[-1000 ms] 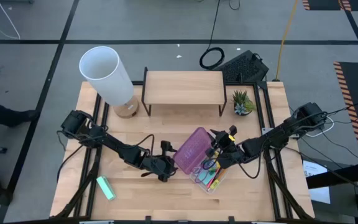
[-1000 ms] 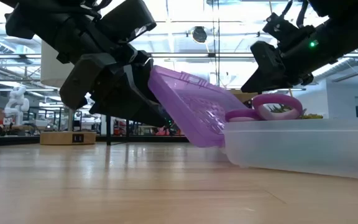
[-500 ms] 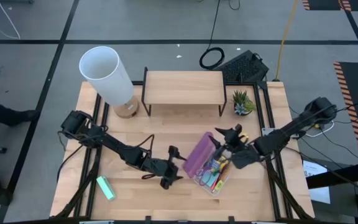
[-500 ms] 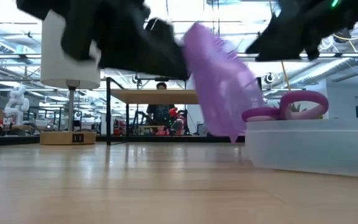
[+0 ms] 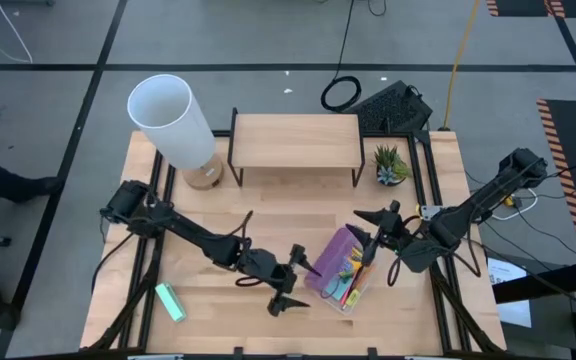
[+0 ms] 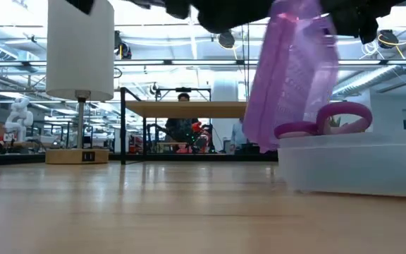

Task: Pack school essentials
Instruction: Close the transparent violet supply box

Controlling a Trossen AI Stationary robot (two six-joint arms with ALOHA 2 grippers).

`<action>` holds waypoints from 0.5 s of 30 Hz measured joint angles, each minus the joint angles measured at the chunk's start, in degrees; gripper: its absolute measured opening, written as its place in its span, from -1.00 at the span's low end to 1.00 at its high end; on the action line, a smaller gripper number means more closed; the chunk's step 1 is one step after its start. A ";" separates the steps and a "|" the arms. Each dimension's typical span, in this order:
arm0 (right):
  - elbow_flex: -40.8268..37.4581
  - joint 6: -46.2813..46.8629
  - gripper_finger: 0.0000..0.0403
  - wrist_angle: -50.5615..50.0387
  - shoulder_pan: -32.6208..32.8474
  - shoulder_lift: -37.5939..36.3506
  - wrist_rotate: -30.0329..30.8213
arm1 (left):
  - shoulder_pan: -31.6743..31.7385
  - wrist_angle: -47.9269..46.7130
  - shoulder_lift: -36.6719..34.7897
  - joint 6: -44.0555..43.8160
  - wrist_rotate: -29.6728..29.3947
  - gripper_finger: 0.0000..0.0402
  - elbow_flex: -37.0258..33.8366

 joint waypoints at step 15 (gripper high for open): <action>-0.01 4.12 0.00 0.25 0.37 4.54 -11.52 | -0.86 3.77 6.46 -4.10 1.87 0.94 -0.08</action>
